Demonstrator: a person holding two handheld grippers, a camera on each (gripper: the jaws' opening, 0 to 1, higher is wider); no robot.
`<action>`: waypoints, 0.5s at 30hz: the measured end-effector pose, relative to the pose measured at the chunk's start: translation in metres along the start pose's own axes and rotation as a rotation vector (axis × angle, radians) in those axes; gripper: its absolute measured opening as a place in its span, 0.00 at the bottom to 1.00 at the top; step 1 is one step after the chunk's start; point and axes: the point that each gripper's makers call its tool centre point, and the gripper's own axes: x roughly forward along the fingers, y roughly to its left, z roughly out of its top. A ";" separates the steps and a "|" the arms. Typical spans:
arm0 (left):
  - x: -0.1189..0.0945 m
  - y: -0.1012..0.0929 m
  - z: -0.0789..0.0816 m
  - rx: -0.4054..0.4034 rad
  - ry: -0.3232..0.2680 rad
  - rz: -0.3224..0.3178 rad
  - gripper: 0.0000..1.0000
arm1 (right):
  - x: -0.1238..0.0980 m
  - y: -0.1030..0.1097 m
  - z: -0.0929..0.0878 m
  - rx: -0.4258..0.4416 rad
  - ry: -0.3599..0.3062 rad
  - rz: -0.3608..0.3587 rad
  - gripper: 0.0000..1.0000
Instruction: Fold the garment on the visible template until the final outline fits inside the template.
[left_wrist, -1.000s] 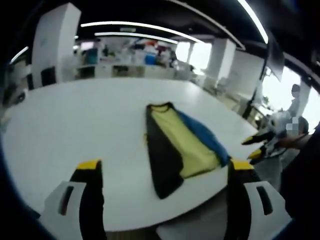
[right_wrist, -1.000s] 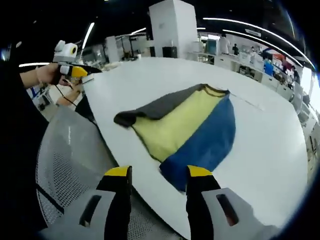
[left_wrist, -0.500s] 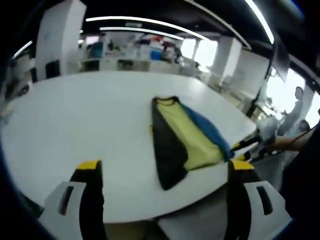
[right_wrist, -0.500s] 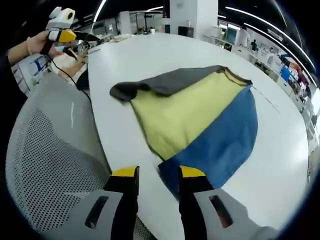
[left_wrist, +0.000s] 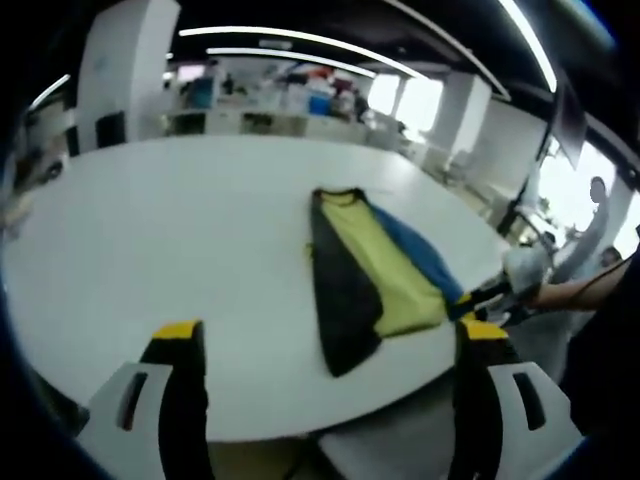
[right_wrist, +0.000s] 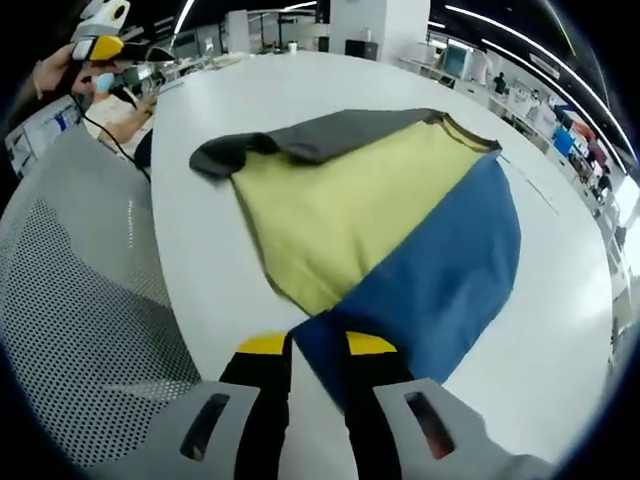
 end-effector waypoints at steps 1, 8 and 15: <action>0.000 0.000 0.000 -0.002 0.001 0.001 0.99 | 0.000 0.000 0.000 -0.002 0.000 -0.003 0.19; 0.005 -0.003 0.000 -0.009 0.002 -0.007 0.99 | 0.000 -0.002 0.001 -0.028 -0.003 -0.019 0.17; 0.006 -0.005 -0.001 -0.017 0.003 -0.012 0.99 | 0.002 -0.004 0.001 -0.107 0.014 -0.038 0.04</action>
